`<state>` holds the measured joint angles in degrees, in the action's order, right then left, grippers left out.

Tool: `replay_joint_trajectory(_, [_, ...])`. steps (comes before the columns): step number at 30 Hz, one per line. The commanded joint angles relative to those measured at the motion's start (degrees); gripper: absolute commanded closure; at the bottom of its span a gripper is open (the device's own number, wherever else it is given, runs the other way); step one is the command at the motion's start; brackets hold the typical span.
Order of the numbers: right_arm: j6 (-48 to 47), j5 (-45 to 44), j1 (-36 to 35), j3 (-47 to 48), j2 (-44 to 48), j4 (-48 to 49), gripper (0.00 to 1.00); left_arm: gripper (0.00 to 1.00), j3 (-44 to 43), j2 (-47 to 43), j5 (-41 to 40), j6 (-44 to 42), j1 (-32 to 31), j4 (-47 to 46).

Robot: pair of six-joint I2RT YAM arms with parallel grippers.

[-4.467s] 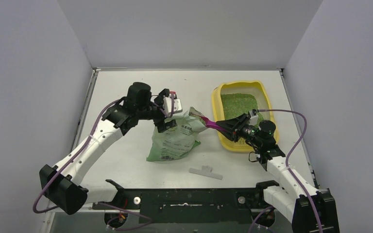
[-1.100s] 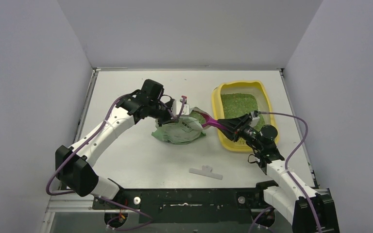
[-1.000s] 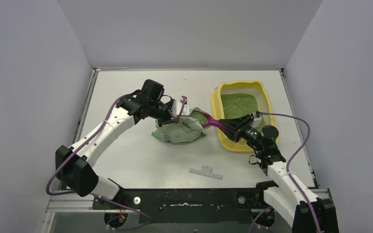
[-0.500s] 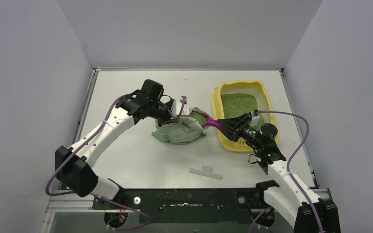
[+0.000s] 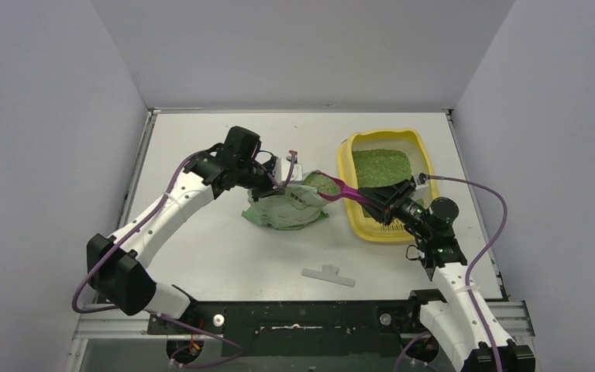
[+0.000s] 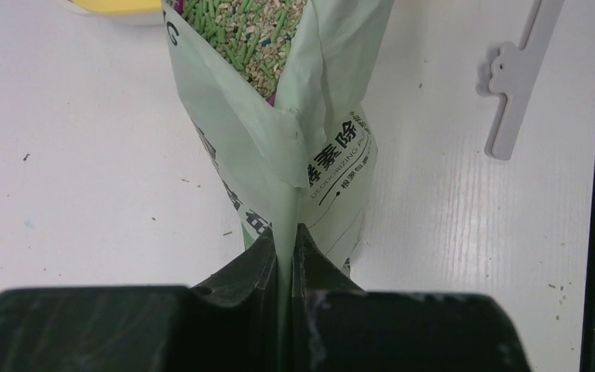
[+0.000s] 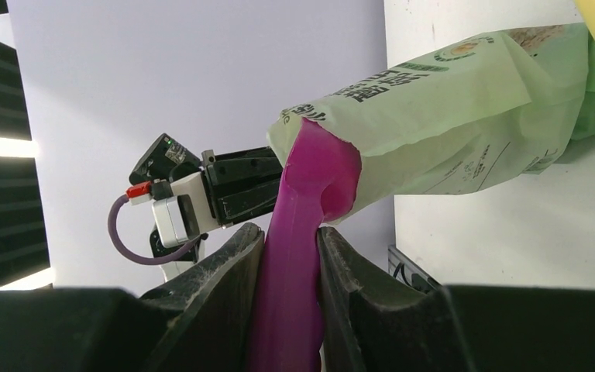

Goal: Fill the litter box with clean litter
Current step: 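Scoop the cat litter from the cat litter bag.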

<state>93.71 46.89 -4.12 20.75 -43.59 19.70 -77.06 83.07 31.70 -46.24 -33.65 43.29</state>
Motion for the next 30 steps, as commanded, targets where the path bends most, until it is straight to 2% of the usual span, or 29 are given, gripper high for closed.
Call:
replay_joint_trajectory(1, [1.4, 1.51, 1.1, 2.21, 2.77, 3.06, 1.0, 1.0, -0.03, -2.23, 0.84, 1.14, 0.15, -1.43])
replay_joint_trajectory(12, [-0.69, 2.75, 3.94, 2.0, 7.11, -4.37, 1.0, 1.0, 0.81, -2.84, 0.98, 2.49, 1.03, -3.39])
replay_joint_trajectory(30, [0.64, 5.39, 8.87, 3.09, 9.46, -4.83, 1.0, 1.0, 0.04, -0.89, 0.46, 4.61, 1.13, -4.92])
